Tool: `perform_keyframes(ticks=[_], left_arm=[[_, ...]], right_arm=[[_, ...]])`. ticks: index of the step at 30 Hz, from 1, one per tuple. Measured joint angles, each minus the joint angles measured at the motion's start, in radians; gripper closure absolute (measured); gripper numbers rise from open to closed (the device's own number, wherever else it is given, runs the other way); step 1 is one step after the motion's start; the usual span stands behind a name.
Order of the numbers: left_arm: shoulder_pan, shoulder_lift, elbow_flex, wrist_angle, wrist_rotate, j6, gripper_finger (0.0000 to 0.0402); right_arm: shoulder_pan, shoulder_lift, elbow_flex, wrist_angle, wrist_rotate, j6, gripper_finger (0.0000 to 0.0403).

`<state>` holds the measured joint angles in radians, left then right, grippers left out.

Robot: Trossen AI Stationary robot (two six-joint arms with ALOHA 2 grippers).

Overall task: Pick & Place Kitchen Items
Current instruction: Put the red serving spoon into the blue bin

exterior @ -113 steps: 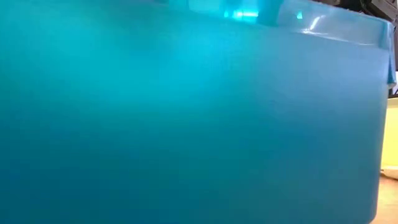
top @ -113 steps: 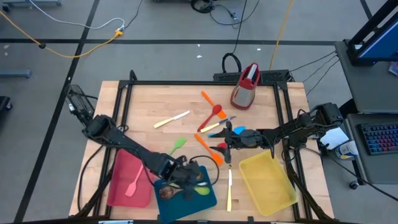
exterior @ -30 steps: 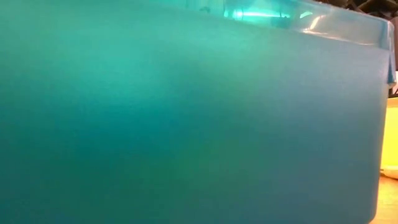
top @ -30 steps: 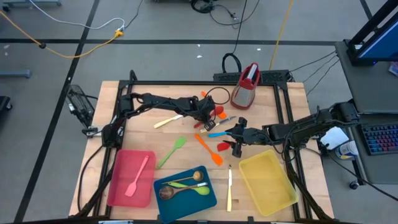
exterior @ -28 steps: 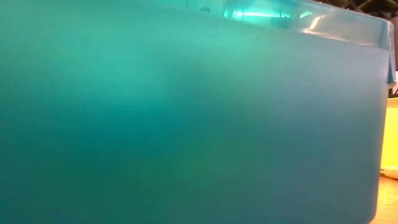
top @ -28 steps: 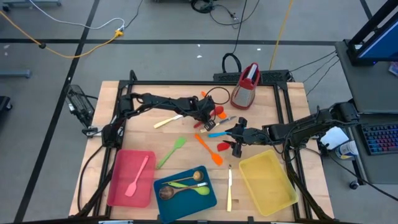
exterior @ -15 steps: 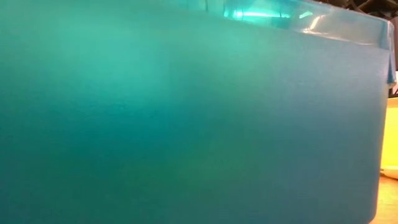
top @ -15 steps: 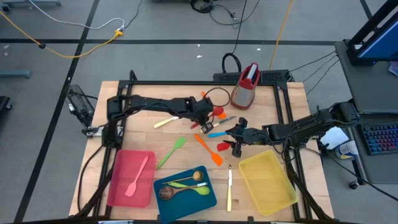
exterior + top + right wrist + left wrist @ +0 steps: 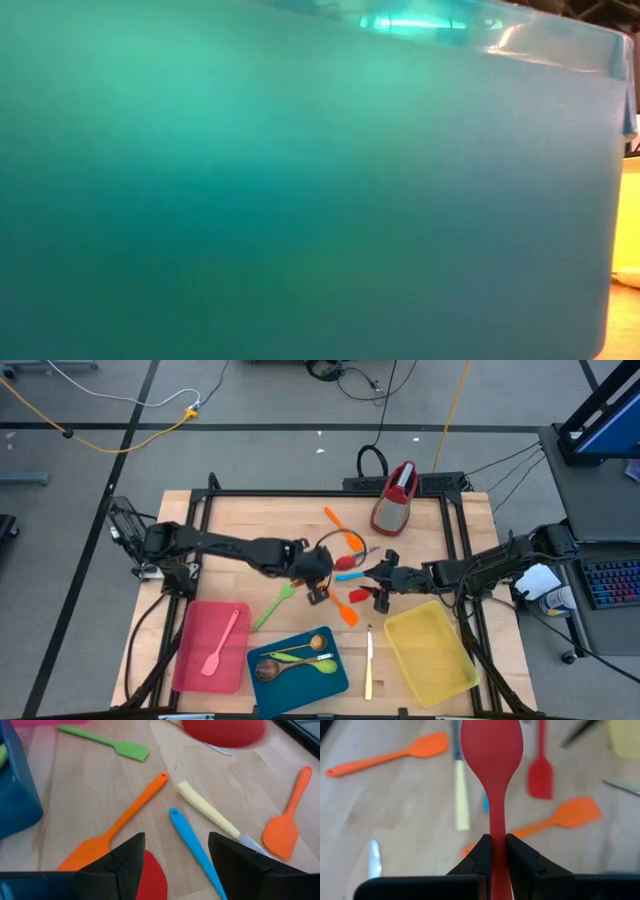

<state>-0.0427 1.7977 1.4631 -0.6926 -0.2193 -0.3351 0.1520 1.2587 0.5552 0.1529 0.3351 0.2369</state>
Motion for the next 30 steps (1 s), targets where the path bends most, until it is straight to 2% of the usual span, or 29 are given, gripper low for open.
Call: perform_keyframes(ticks=[12,23,30], left_arm=[[-0.227,-0.014,0.000,-0.041,0.034,-0.111,0.0367],[-0.432,-0.007,0.001,-0.029,0.031,-0.340,0.0363],[-0.510,0.052,0.001,0.024,0.004,-0.430,0.0366]], right_arm=[[0.000,0.000,-0.137,0.050,0.000,0.206,0.0188],[0.000,0.000,-0.293,0.545,0.000,0.110,0.0188],[0.000,0.000,-0.349,0.706,0.000,0.108,0.0192]])
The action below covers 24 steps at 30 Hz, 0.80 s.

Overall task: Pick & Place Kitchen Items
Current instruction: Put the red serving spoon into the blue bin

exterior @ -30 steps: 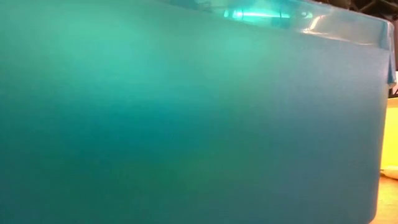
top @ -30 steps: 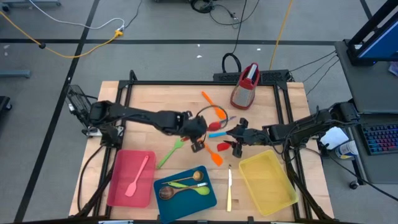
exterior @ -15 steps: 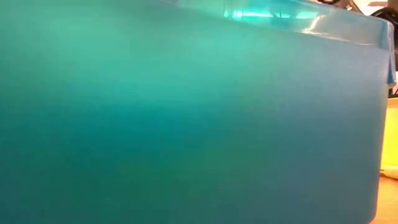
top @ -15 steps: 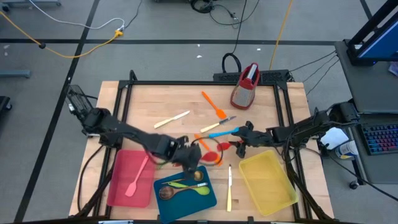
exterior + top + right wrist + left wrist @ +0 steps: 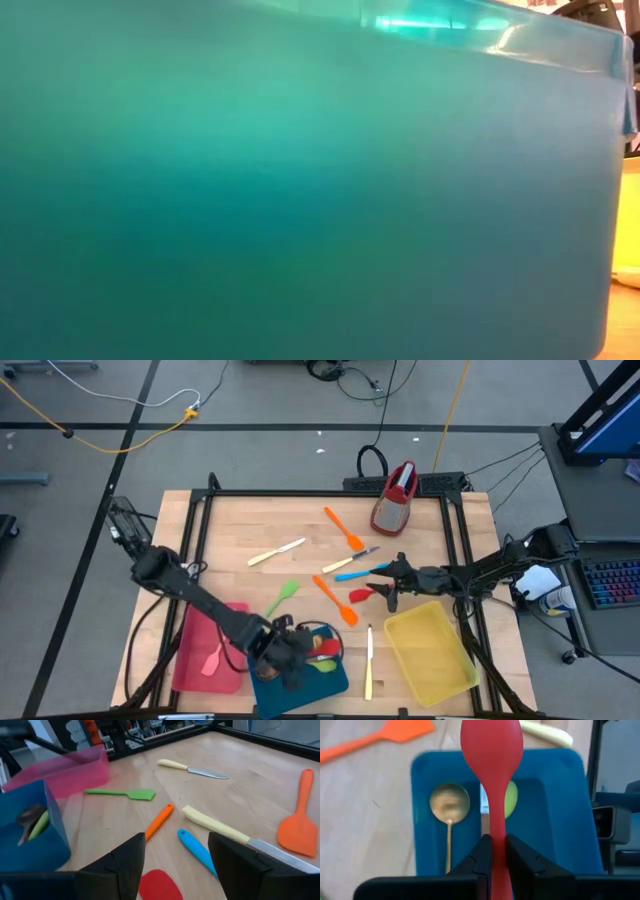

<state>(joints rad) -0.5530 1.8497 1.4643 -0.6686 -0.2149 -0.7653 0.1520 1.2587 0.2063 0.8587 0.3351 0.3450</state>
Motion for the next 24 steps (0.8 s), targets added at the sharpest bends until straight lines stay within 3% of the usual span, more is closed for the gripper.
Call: perform_keyframes(ticks=[18,24], left_arm=[[-0.060,0.133,0.000,0.004,0.119,-0.158,0.0352],[-0.067,0.168,0.000,0.070,0.224,-0.083,0.0351]], right_arm=[[0.000,0.000,-0.004,0.019,-0.001,0.009,0.0191],[0.001,0.000,-0.005,0.020,-0.001,0.009,0.0194]])
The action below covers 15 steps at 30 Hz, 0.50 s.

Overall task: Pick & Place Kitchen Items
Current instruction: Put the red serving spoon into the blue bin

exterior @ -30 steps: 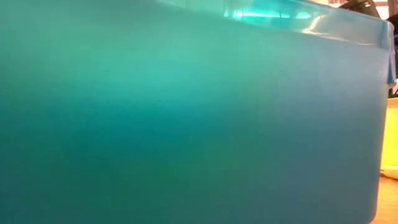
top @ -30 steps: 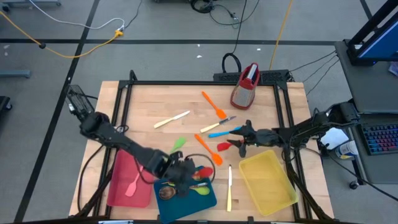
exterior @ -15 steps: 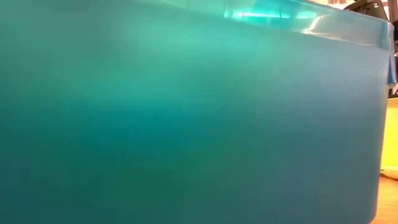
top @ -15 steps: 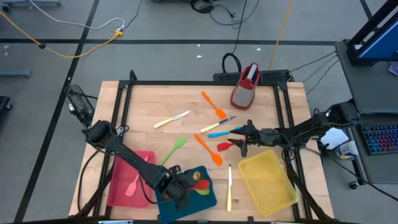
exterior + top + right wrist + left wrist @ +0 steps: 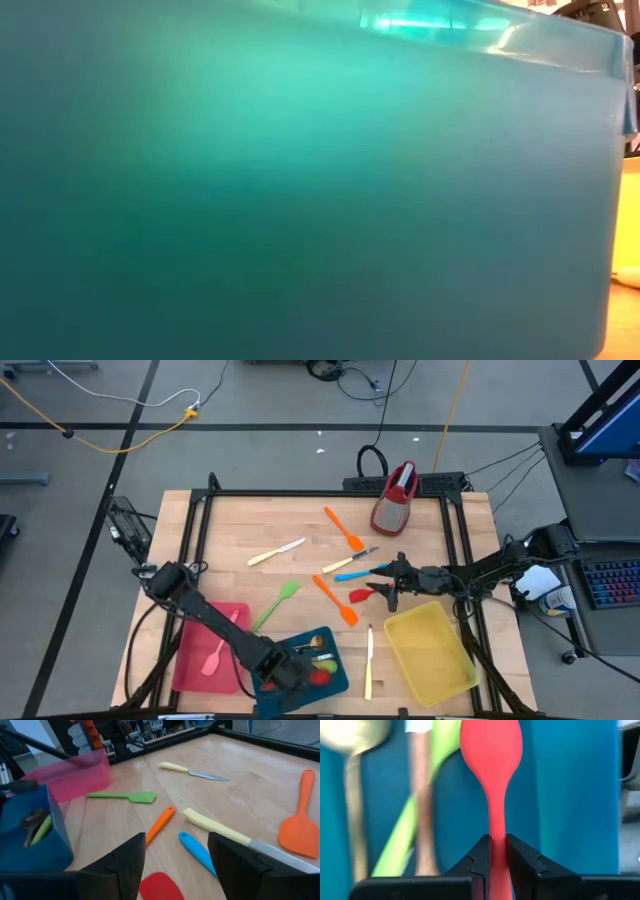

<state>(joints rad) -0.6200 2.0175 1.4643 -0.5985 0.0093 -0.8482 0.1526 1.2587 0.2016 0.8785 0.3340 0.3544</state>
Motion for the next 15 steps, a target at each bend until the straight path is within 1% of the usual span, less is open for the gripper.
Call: perform_keyframes(ticks=[3,11,15], left_arm=[[-0.005,0.003,0.000,0.031,0.005,0.042,0.0351],[-0.002,0.007,-0.001,0.061,-0.037,0.037,0.0350],[-0.002,0.007,-0.001,0.078,-0.036,0.050,0.0342]], right_arm=[[0.000,0.000,0.001,0.008,-0.001,0.000,0.0194],[0.000,0.000,0.000,0.026,0.000,0.000,0.0195],[0.000,0.000,0.000,0.029,0.000,0.000,0.0195]])
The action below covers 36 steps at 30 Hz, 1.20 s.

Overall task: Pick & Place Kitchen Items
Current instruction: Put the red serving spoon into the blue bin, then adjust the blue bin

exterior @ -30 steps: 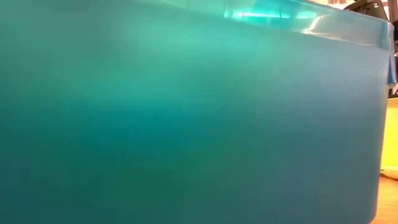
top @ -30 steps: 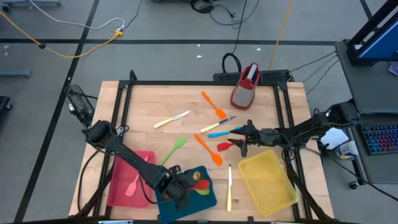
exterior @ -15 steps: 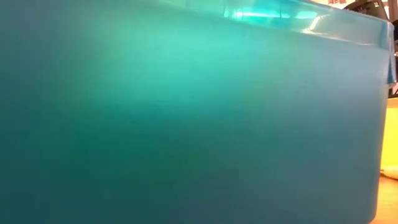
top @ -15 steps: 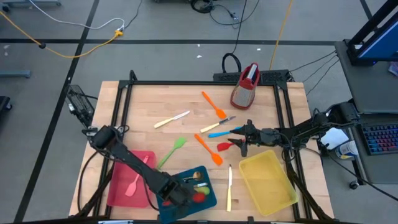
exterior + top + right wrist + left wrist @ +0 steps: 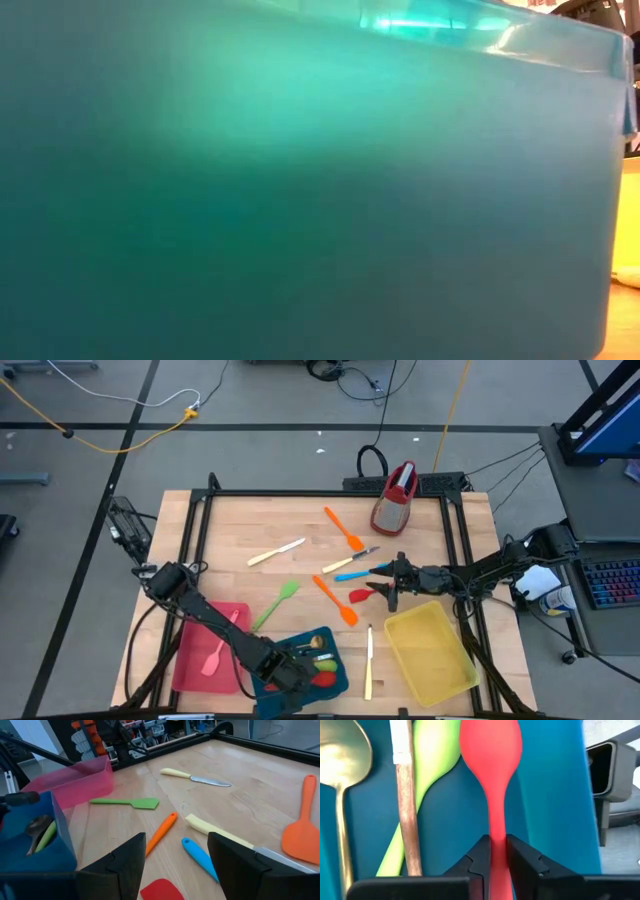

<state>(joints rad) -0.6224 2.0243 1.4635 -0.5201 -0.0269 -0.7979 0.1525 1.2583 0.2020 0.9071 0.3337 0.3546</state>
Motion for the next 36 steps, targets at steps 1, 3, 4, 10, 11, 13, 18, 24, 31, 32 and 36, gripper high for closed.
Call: perform_keyframes(ticks=[1,3,4,10,11,13,18,24,31,32,36], left_arm=[[0.000,0.000,0.000,0.000,0.000,0.000,0.0336],[0.000,0.000,0.000,-0.001,0.000,0.005,0.0322],[0.000,0.000,0.000,-0.001,0.000,0.012,0.0313],[0.002,0.000,0.000,0.000,-0.003,0.072,0.0267],[0.005,0.000,0.000,0.001,-0.007,0.083,0.0263],[0.012,-0.005,0.000,-0.001,-0.007,0.087,0.0258],[0.042,-0.050,0.000,0.000,-0.011,0.128,0.0257],[0.079,-0.130,0.000,-0.024,-0.047,0.165,0.0256],[0.121,-0.247,0.000,-0.179,-0.152,0.229,0.0256],[0.127,-0.264,0.000,-0.211,-0.166,0.250,0.0256],[0.163,-0.313,0.000,-0.336,-0.248,0.321,0.0256]], right_arm=[[0.000,0.000,0.000,0.001,0.000,0.000,0.0195],[0.000,0.000,0.000,0.002,0.000,0.000,0.0196],[0.000,0.000,0.000,0.002,0.000,0.000,0.0197],[0.000,0.000,0.000,0.001,0.000,0.000,0.0200],[0.000,0.000,0.000,0.001,0.000,0.000,0.0200],[0.000,0.000,0.000,0.001,0.000,0.000,0.0200],[0.000,0.000,0.000,0.001,0.000,0.000,0.0202],[0.000,0.000,0.000,0.001,-0.026,0.000,0.0202],[0.006,0.000,0.000,0.000,-0.076,0.000,0.0204],[0.007,0.000,0.000,0.000,-0.076,0.000,0.0203],[0.007,0.000,0.000,0.000,-0.076,0.000,0.0203]])
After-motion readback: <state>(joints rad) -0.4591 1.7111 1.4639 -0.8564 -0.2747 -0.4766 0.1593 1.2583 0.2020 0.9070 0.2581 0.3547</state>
